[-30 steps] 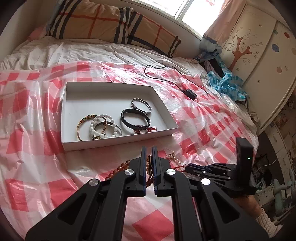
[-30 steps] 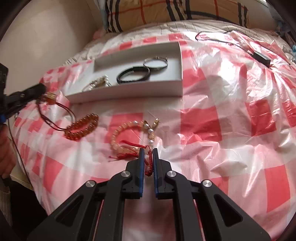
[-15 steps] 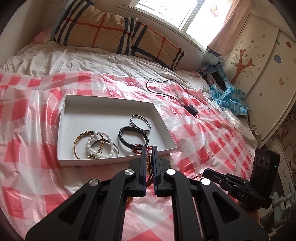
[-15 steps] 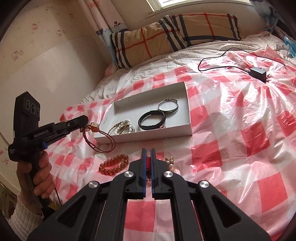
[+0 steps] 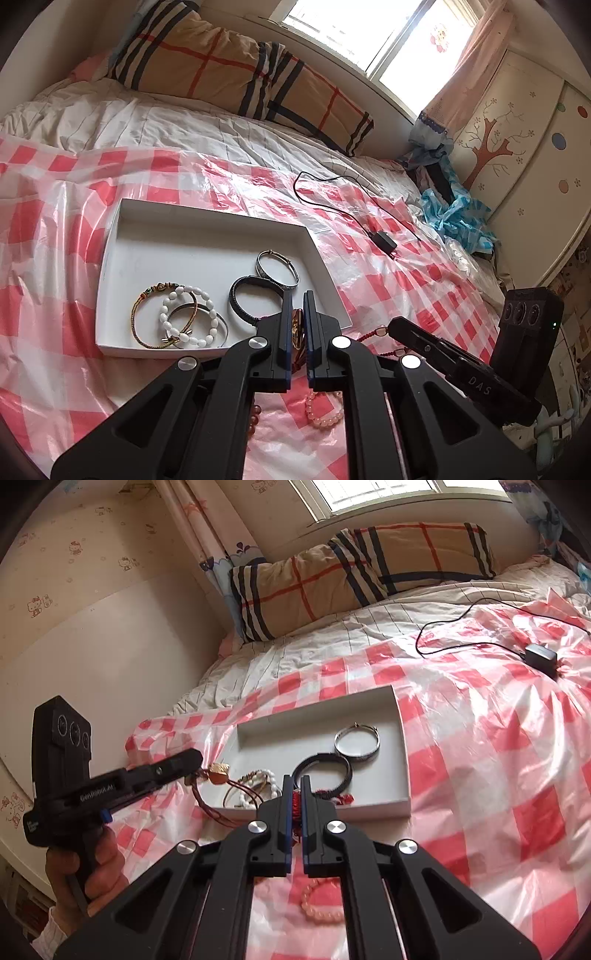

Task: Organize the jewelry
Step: 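Lower the charm bracelet into the tray with left gripper while right gripper drops string bracelet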

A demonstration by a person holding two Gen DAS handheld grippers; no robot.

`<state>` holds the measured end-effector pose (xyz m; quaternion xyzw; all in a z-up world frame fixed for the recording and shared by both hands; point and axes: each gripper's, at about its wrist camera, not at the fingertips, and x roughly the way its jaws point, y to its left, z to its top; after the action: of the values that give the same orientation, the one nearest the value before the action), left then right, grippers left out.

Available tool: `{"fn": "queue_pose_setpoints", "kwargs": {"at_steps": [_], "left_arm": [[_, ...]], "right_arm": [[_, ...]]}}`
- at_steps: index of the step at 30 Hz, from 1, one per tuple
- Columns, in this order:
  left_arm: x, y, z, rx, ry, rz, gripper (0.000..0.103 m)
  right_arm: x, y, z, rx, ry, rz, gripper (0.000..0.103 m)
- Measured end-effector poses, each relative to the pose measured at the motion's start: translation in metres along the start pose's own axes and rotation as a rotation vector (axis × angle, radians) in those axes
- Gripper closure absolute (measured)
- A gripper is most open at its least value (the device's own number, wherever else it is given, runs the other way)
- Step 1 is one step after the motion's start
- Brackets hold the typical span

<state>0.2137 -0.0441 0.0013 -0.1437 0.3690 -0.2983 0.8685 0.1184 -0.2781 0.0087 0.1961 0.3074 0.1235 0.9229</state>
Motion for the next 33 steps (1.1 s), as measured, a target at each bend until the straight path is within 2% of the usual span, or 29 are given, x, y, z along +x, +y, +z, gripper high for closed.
{"fn": "queue_pose_setpoints", "kwargs": {"at_steps": [13, 33], "left_arm": [[0.014, 0.007, 0.011, -0.03, -0.04, 0.015, 0.098], [0.024, 0.006, 0.015, -0.006, -0.064, 0.051, 0.098]], "right_arm": [[0.039, 0.018, 0.031, -0.038, -0.03, 0.036, 0.099], [0.072, 0.02, 0.036, -0.049, -0.033, 0.052, 0.098]]}}
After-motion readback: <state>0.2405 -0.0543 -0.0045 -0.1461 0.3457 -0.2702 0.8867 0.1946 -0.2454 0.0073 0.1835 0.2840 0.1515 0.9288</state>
